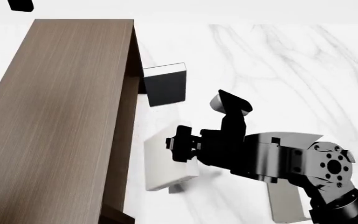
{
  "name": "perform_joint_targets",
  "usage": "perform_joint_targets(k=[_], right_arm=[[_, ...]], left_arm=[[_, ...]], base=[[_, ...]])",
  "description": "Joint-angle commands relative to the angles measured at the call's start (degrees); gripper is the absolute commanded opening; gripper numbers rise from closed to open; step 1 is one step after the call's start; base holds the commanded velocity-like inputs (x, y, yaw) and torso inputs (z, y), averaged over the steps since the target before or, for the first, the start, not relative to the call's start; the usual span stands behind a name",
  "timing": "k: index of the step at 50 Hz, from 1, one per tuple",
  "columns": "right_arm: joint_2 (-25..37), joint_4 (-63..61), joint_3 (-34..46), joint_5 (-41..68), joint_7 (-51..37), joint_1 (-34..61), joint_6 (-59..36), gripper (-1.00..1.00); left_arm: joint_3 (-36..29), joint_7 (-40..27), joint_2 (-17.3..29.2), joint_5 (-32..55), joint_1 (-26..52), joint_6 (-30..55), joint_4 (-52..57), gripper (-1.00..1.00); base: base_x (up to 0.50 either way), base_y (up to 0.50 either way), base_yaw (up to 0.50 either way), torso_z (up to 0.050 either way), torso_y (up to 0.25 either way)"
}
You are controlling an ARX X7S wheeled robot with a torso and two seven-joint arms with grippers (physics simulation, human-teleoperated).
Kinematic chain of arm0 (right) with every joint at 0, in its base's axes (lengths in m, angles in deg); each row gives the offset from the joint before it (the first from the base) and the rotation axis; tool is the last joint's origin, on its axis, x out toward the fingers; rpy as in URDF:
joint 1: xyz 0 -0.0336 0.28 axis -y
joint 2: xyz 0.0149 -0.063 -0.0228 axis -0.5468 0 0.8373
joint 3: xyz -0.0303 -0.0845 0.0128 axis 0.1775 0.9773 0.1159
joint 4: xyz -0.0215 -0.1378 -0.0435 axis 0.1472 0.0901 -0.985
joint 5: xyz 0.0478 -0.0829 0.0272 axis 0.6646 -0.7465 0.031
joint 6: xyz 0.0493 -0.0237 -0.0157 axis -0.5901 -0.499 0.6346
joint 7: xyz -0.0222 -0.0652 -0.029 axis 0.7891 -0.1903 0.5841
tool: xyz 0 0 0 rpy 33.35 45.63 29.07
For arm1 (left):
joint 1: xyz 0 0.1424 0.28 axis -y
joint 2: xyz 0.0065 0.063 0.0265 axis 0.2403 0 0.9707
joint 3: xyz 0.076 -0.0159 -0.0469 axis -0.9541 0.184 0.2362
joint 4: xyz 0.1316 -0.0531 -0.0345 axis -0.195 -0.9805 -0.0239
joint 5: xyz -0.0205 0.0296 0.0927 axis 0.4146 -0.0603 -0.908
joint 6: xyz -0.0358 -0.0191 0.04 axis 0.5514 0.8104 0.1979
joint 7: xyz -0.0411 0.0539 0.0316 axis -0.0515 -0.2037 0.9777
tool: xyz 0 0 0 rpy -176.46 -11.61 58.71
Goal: Pick up the book on the right and place it under the cabinet shelf.
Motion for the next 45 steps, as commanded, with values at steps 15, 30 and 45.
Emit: perform_joint_targets(k=[15,30,45], right_arm=[[-0.79,2.70,1.68,-3.79,5.17,-0.70,0.13,-1.00],[-3.42,4.09,1.83,-3.27,5.56,0.44,1.66,-1.00],[-5.37,10.06,3.19,-7.26,9.19,2.39,2.79,-1.00]], left_arm=[[-0.18,-0.17,0.27,0.27,-0.17,-0.12,-0.05,1.00],[-0.91,-0.04,0.07,0.10,-0.08,-0.98,-1.08,1.00],[-0.33,-0.27,1.39,0.80,0.10,0.94,0.69,1.00]], base=[[0.00,0.00,0.00,0.000,0.001],[0.00,0.00,0.00,0.000,0.001],[0.00,0.00,0.00,0.001,0.001]])
